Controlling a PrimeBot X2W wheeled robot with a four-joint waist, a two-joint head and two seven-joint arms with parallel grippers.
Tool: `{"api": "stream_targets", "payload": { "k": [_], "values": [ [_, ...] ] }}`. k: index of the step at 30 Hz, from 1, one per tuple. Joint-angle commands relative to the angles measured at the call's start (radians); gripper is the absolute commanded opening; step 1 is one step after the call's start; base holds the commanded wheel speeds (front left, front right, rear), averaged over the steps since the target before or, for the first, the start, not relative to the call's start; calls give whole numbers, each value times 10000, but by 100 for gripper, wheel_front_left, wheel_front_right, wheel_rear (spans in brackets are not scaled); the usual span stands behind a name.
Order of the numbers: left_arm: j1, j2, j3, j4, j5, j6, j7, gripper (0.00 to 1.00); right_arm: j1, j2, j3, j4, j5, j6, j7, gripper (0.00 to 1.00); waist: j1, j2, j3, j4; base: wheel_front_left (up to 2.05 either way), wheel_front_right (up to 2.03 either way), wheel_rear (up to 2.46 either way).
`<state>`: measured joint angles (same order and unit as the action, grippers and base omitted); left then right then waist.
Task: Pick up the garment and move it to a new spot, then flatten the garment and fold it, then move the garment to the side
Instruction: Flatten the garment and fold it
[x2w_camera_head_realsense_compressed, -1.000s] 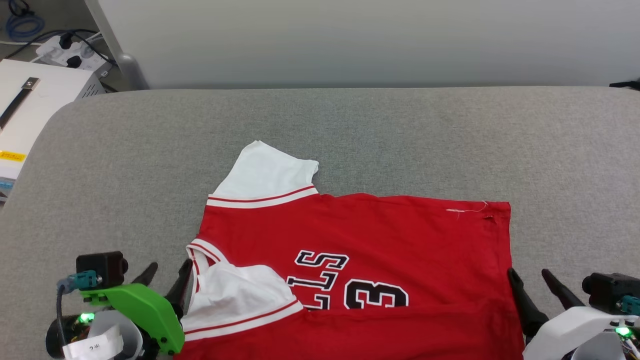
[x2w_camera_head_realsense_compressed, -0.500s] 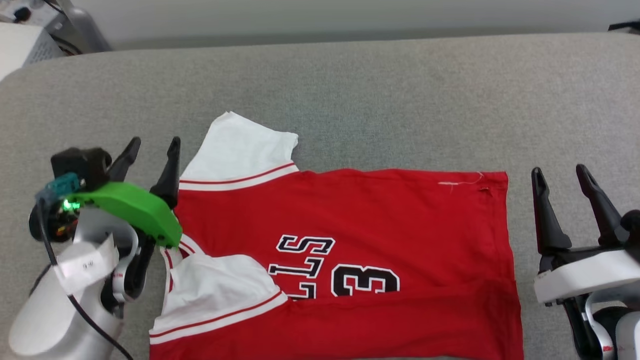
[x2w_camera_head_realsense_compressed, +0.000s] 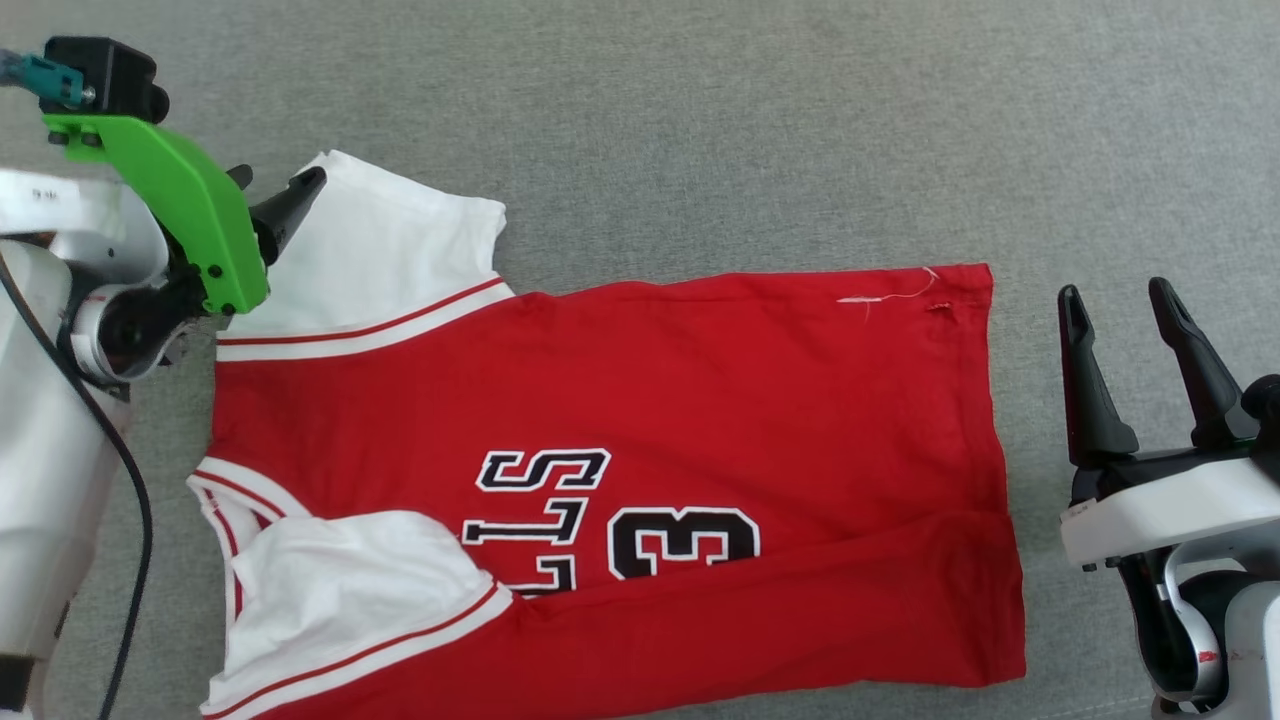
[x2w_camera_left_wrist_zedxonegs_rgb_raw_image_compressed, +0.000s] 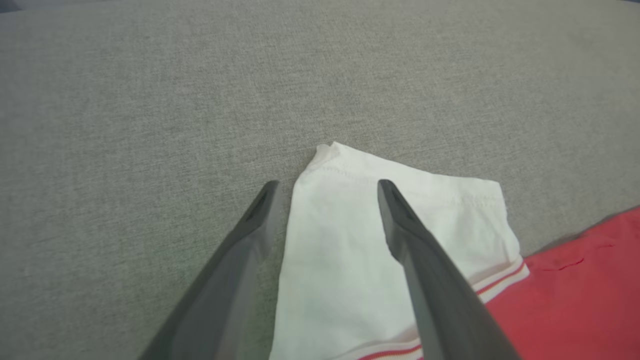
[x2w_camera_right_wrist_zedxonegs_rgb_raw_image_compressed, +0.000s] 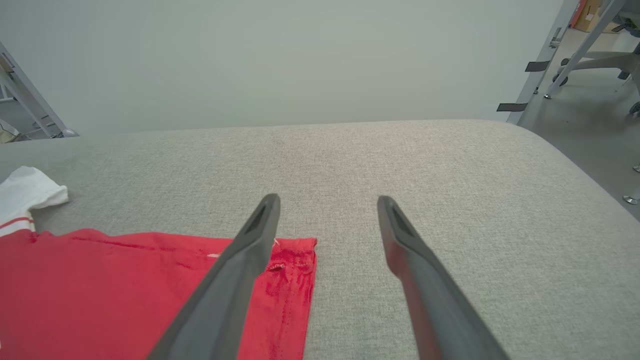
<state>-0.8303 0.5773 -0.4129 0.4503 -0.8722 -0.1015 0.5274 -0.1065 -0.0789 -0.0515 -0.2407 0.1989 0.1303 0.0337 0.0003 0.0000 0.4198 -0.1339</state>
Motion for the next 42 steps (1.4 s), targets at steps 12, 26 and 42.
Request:
{"api": "stream_targets", "payload": {
  "k": [12,26,42],
  "values": [
    [-1479,170,-1237,1976,29,-204,2777,100,-349,35,-124,249,265,4,-174,100,-3,0,1133,-997,0,0,0],
    [-1498,-250,-1577,2675,29,-87,2931,0,-976,-313,-89,1084,1505,4,540,100,-3,0,654,-799,0,0,0],
    [-1661,-312,-1832,473,659,-40,1555,0,-3674,-2855,1870,3157,3381,4,5780,100,-3,0,182,987,0,0,0]
  ]
}}
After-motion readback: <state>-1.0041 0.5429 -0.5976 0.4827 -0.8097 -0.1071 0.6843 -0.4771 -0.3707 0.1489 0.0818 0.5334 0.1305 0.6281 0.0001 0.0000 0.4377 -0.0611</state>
